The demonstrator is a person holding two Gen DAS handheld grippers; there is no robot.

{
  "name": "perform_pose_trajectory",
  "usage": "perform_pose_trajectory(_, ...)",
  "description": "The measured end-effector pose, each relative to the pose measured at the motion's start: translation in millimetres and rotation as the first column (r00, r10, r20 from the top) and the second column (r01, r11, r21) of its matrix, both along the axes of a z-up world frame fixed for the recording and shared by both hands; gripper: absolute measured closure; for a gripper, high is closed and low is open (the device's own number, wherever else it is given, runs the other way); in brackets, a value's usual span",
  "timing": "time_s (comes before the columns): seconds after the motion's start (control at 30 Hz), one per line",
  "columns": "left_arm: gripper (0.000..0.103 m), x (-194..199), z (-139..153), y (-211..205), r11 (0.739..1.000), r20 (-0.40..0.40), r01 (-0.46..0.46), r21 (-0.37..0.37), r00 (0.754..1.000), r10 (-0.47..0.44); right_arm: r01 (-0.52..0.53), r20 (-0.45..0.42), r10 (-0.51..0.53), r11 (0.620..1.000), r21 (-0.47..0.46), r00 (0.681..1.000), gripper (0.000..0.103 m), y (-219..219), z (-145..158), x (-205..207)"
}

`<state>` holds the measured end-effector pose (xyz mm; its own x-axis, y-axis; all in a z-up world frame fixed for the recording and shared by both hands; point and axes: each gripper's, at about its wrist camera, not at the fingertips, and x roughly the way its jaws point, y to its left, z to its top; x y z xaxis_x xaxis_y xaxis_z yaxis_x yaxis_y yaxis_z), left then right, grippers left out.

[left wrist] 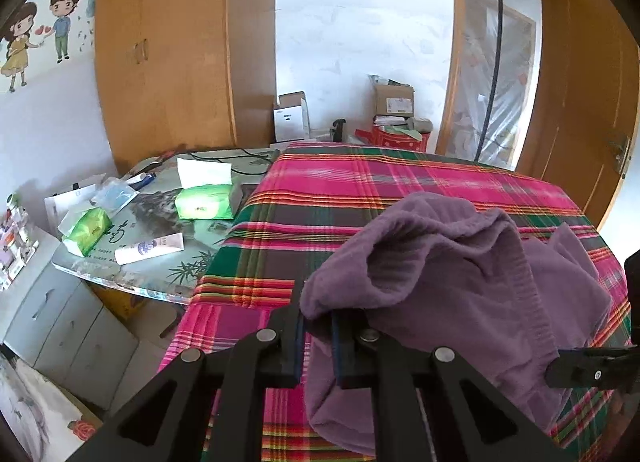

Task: Fold clothes

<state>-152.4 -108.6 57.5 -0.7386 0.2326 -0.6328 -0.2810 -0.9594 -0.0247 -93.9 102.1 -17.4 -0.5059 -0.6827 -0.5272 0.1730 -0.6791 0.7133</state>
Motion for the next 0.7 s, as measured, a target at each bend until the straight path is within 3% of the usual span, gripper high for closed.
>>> perform_pose_trajectory(0.2, 0.095, -0.9, 1.5, -11.3, 1.000, -0.006, -0.019, 0.022, 1.000, 0.019, -0.021, -0.083, 0.029, 0.995, 0.099, 0.996, 0.049, -22.2, 12.8, -9.8)
perform_pose_trajectory(0.23, 0.095, -1.0, 2.6, -13.7, 0.999, -0.008, -0.024, 0.026, 1.000, 0.024, -0.031, -0.090, 0.042, 0.992, 0.119, 0.995, 0.059, -23.3, 16.0, -11.4)
perform_pose_trajectory(0.27, 0.096, -1.4, 3.1, -16.0, 0.999, -0.007, -0.031, 0.030, 0.999, 0.031, -0.036, -0.096, 0.050, 0.989, 0.143, 0.994, 0.076, -24.5, 18.9, -12.7)
perform_pose_trajectory(0.37, 0.096, -2.4, 4.0, -22.8, 0.998, -0.004, -0.056, 0.041, 0.998, 0.056, -0.044, -0.099, 0.073, 0.964, 0.264, 0.992, 0.088, -31.0, 27.9, -19.2)
perform_pose_trajectory(0.53, 0.097, -4.2, 1.9, -33.3, 0.995, 0.005, -0.082, 0.051, 0.997, 0.082, 0.014, -0.200, 0.078, 0.905, 0.426, 0.977, 0.089, -31.5, 56.0, -23.9)
perform_pose_trajectory(0.7, 0.097, -6.4, -0.8, -42.7, 0.993, 0.017, -0.102, 0.067, 0.995, 0.101, 0.115, -0.305, 0.081, 0.810, 0.575, 0.949, 0.091, -40.5, 87.7, -44.3)
